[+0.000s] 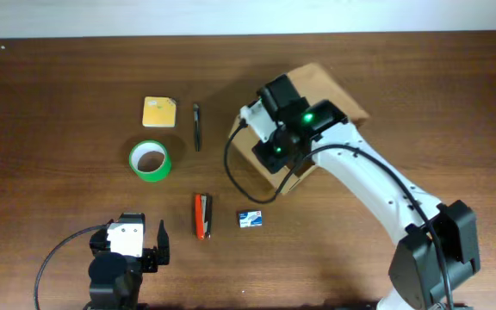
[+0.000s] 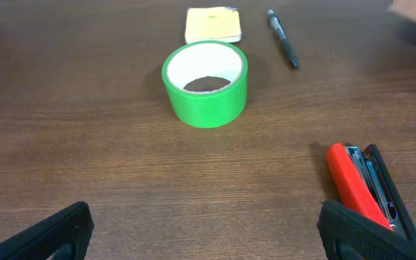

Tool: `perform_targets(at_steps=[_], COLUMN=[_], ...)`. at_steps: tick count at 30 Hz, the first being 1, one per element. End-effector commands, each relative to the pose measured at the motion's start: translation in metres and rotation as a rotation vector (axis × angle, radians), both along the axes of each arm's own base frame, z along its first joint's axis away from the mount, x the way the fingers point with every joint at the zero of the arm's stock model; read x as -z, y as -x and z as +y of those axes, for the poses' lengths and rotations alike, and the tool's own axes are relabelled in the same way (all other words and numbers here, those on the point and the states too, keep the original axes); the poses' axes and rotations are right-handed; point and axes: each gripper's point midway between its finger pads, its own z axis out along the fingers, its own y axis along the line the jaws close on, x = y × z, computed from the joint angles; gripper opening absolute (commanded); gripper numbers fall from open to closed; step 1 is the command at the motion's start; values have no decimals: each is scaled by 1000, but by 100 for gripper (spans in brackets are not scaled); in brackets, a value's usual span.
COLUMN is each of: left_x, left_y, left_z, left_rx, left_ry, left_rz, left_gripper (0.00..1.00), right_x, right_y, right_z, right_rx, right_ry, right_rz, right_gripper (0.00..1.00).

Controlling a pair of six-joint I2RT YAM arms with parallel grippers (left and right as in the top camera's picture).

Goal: Pack container
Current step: 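Push the cardboard box left toward the table center with the right gripper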

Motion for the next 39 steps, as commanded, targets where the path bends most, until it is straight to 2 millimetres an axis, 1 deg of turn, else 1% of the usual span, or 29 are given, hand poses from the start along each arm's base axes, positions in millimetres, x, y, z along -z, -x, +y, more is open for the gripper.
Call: perform_targets(at_steps=[1, 2, 6, 9, 13, 17, 21, 29, 32, 34, 37, 39], left_x=[-2, -2, -2, -2, -2, -2, -2, -2, -2, -2, -2, -2], left_y=[-1, -1, -1, -1, -1, -1, -1, -1, -1, -1, -1, -1], left_z=[3, 3, 3, 3, 3, 3, 3, 3, 3, 3, 3, 3], left_rx=[-16, -16, -16, -16, -16, -16, -16, -16, -16, -16, -16, -16], left_ry=[2, 2, 2, 2, 2, 2, 2, 2, 2, 2, 2, 2], left_rz=[-13, -13, -13, -13, -13, -13, -13, -13, -13, -13, -13, -13], left_gripper=[100, 100, 99, 100, 99, 100, 99, 100, 99, 99, 100, 100], right_x=[-5, -4, -4, -5, -3, 5, 12, 39, 48, 51, 53, 53], right_y=[2, 4, 8, 11, 19, 26, 35, 34, 31, 27, 15, 14], right_z=[9, 10, 14, 17, 20, 16, 25, 24, 20, 17, 14, 14], right_rx=[-288, -364, -522, -591, -698, -785, -861, -867, -862, -832, -738, -733], right_ry=[76, 96, 106, 91, 81, 98, 41, 63, 94, 118, 157, 158], right_rz=[-104, -122, -155, -166, -164, -143, -117, -55, -40, -38, -54, -55], right_gripper=[4, 3, 4, 4, 4, 4, 3, 4, 4, 4, 4, 4])
